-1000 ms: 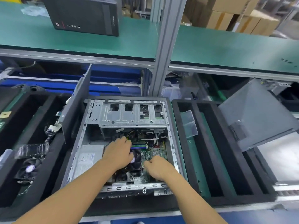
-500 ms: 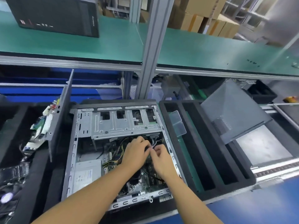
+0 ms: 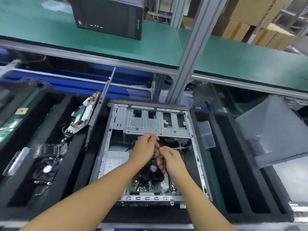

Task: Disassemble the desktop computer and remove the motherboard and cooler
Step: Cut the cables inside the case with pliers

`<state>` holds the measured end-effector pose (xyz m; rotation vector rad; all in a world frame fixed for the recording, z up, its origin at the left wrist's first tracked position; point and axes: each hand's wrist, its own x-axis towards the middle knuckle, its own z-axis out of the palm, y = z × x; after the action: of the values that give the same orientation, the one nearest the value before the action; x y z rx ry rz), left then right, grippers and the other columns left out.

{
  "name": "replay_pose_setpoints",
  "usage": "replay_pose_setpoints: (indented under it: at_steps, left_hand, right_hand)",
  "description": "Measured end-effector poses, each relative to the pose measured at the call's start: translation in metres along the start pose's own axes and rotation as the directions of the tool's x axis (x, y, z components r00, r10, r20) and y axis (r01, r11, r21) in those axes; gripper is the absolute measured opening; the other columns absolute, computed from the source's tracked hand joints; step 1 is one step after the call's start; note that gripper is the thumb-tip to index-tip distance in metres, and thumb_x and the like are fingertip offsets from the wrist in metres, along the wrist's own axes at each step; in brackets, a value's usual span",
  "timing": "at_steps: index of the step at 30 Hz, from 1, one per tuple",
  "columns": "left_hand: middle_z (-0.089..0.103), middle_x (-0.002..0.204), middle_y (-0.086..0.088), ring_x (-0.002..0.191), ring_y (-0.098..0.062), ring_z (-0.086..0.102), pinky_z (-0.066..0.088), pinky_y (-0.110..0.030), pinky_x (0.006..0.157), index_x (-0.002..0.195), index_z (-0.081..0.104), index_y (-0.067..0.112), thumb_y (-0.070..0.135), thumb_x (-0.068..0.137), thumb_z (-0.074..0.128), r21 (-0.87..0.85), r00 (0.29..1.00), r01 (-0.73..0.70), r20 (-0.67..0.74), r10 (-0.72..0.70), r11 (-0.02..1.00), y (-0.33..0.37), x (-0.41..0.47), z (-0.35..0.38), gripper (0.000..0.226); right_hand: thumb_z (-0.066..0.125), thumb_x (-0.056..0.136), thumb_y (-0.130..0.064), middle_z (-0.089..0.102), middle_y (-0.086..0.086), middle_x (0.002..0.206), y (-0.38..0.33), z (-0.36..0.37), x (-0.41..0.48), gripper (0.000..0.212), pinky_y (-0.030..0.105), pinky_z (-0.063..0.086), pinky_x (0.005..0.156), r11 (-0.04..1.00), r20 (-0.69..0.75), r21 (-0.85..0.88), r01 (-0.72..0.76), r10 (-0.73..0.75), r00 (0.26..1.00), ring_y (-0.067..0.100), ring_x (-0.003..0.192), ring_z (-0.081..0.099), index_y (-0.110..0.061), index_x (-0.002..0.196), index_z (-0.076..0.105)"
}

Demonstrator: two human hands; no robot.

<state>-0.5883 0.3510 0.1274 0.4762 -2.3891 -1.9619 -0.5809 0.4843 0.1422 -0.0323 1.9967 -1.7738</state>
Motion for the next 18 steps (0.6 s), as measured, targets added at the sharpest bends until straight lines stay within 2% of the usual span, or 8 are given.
replay_pose_setpoints:
  at_steps: [2,5,8,10,14,16,18]
  left_hand:
    - [0.065,0.061,0.006,0.055,-0.009,0.057,0.049,-0.031,0.059,0.091,0.064,0.027,0.016,0.101,0.041,-0.02,0.999,-0.009,-0.037,0.008,1.0,-0.003,-0.015,-0.018,0.027]
    - [0.061,0.055,0.005,0.052,-0.01,0.053,0.046,-0.028,0.053,0.093,0.064,0.029,0.013,0.1,0.038,-0.118,0.99,0.018,-0.136,-0.034,0.993,-0.012,-0.04,-0.043,0.031]
    - [0.06,0.055,0.006,0.051,-0.01,0.053,0.046,-0.029,0.049,0.087,0.064,0.029,0.008,0.095,0.041,-0.152,0.962,0.032,-0.263,-0.071,0.988,-0.02,-0.066,-0.07,0.032]
    - [0.062,0.059,0.01,0.053,-0.009,0.056,0.049,-0.03,0.051,0.079,0.063,0.029,0.007,0.09,0.044,-0.115,0.94,0.024,-0.336,-0.062,0.993,-0.026,-0.084,-0.092,0.031]
    - [0.055,0.06,0.015,0.053,-0.002,0.045,0.034,-0.015,0.051,0.067,0.052,0.024,0.003,0.083,0.042,-0.026,0.88,-0.031,-0.474,0.015,0.999,-0.045,-0.121,-0.145,0.029]
    - [0.055,0.063,0.013,0.055,-0.003,0.044,0.035,-0.018,0.053,0.069,0.052,0.023,0.003,0.085,0.041,-0.045,0.848,0.005,-0.53,-0.029,0.999,-0.063,-0.141,-0.176,0.028]
    - [0.058,0.064,0.014,0.058,-0.007,0.048,0.039,-0.024,0.055,0.073,0.053,0.027,0.006,0.089,0.042,-0.067,0.82,0.07,-0.565,-0.096,0.995,-0.087,-0.166,-0.207,0.03]
  right_hand:
    - [0.047,0.102,-0.026,0.048,0.005,0.049,-0.005,0.017,0.004,0.04,0.022,0.027,0.039,1.0,0.061,0.01,0.01,-0.01,0.998,0.015,0.039,0.036,-0.018,0.067,0.063]
    - [0.05,0.094,-0.037,0.042,0.006,0.046,-0.01,0.045,0.001,0.037,0.023,0.022,0.042,1.0,0.192,-0.006,0.019,-0.017,0.981,0.018,0.041,0.027,-0.019,0.063,0.061]
    - [0.052,0.092,-0.041,0.044,0.006,0.049,-0.013,0.076,-0.011,0.034,0.024,0.024,0.041,0.998,0.313,-0.04,0.058,-0.043,0.949,0.017,0.04,0.031,-0.017,0.069,0.06]
    - [0.05,0.1,-0.033,0.049,0.005,0.052,-0.014,0.101,-0.021,0.034,0.021,0.028,0.038,0.997,0.348,-0.044,0.065,-0.046,0.936,0.015,0.039,0.038,-0.018,0.072,0.062]
    - [0.049,0.103,-0.02,0.054,0.003,0.053,-0.011,0.165,-0.041,0.028,0.027,0.039,0.04,0.98,0.413,-0.177,0.092,-0.011,0.911,0.022,0.043,0.047,-0.019,0.078,0.062]
    - [0.046,0.1,-0.007,0.06,-0.001,0.057,-0.005,0.201,-0.052,0.024,0.03,0.045,0.042,0.963,0.463,-0.248,0.109,0.019,0.886,0.019,0.048,0.053,-0.018,0.09,0.064]
    - [0.04,0.094,0.004,0.067,0.0,0.07,0.005,0.241,-0.066,0.03,0.03,0.05,0.048,0.946,0.501,-0.307,0.103,0.069,0.862,0.014,0.055,0.056,-0.013,0.099,0.063]
